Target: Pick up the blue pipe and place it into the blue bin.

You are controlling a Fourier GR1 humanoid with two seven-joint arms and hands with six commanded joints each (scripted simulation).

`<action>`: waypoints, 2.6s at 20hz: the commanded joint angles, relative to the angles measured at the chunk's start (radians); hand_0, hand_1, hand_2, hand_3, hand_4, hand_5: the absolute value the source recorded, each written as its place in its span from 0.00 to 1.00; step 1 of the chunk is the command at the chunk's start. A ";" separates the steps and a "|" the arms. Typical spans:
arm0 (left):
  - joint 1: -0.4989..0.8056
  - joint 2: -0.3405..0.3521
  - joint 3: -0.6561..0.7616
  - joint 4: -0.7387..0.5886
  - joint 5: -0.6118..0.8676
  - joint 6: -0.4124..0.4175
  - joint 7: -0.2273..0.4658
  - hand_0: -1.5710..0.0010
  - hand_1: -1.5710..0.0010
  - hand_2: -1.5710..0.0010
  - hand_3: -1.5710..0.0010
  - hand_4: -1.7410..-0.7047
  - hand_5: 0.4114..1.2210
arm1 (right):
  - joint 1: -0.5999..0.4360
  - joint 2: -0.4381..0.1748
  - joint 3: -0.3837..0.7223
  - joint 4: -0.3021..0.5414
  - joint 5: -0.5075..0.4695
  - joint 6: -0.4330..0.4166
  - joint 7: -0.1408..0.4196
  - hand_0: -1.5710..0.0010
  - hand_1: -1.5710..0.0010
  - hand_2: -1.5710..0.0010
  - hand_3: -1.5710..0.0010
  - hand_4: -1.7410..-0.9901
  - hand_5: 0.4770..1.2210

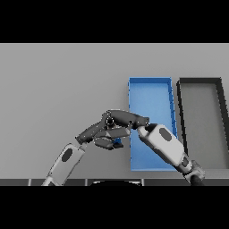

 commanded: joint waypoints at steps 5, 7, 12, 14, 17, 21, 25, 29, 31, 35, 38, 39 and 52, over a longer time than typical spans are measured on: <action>0.003 -0.004 -0.005 -0.010 0.006 -0.006 0.053 1.00 1.00 1.00 1.00 0.80 0.12 | -0.115 -0.063 -0.079 -0.025 -0.289 -0.091 0.147 0.00 0.00 0.00 0.00 0.11 1.00; 0.007 -0.003 -0.003 -0.011 0.013 -0.010 0.053 1.00 1.00 1.00 1.00 0.79 0.11 | -0.189 -0.095 -0.132 -0.031 -0.406 -0.166 0.167 0.00 0.00 0.00 0.00 0.07 0.93; 0.021 0.015 -0.006 -0.025 0.011 -0.018 0.036 1.00 1.00 1.00 1.00 0.80 0.11 | -0.394 -0.181 -0.248 0.093 -0.483 -0.233 0.091 0.00 0.00 0.00 0.00 0.02 0.86; 0.028 0.010 -0.017 -0.042 0.007 -0.017 0.037 1.00 1.00 1.00 1.00 0.81 0.10 | -0.460 -0.207 -0.272 0.196 -0.457 -0.268 0.076 0.00 0.00 0.00 0.00 0.01 0.85; 0.026 0.015 -0.005 -0.048 0.028 -0.027 0.063 1.00 1.00 1.00 1.00 0.80 0.10 | -0.500 -0.252 -0.295 0.349 -0.410 -0.297 0.064 0.00 0.00 0.00 0.00 0.01 0.88; 0.029 0.009 0.002 -0.037 0.030 -0.020 0.069 1.00 1.00 1.00 1.00 0.81 0.10 | -0.439 -0.288 -0.283 0.501 -0.344 -0.315 0.060 0.00 0.00 0.00 0.00 0.00 0.87; 0.024 0.016 0.012 -0.032 0.038 -0.025 0.075 1.00 1.00 1.00 1.00 0.82 0.09 | -0.327 -0.307 -0.244 0.538 -0.321 -0.349 0.091 0.00 0.00 0.00 0.00 0.00 0.87; 0.019 0.021 0.014 -0.036 0.044 -0.033 0.078 1.00 1.00 1.00 1.00 0.82 0.07 | -0.199 -0.319 -0.191 0.507 -0.326 -0.445 0.175 0.00 0.00 0.00 0.00 0.00 0.86; 0.023 0.026 0.017 -0.033 0.042 -0.031 0.054 1.00 1.00 1.00 1.00 0.83 0.07 | -0.125 -0.335 -0.158 0.477 -0.328 -0.468 0.221 0.00 0.00 0.00 0.00 0.00 0.86; 0.037 0.015 0.005 -0.033 0.028 -0.019 0.048 1.00 1.00 1.00 1.00 0.83 0.06 | -0.036 -0.346 -0.086 0.469 -0.323 -0.486 0.289 0.00 0.00 0.00 0.00 0.16 0.87; 0.030 0.013 0.008 -0.043 0.036 -0.020 0.071 1.00 1.00 1.00 1.00 0.83 0.05 | -0.026 -0.356 0.000 0.499 -0.339 -0.528 0.353 0.00 0.07 0.11 0.29 0.26 0.88; 0.031 0.014 0.006 -0.040 0.035 -0.022 0.072 1.00 1.00 1.00 1.00 0.83 0.05 | -0.036 -0.378 0.059 0.508 -0.399 -0.562 0.351 0.17 0.26 0.29 0.43 0.32 0.90; 0.026 0.000 0.008 -0.026 0.031 -0.010 0.077 1.00 1.00 1.00 1.00 0.81 0.05 | -0.149 -0.429 0.361 0.639 -0.299 -0.437 0.296 0.95 0.96 0.96 0.97 0.82 0.39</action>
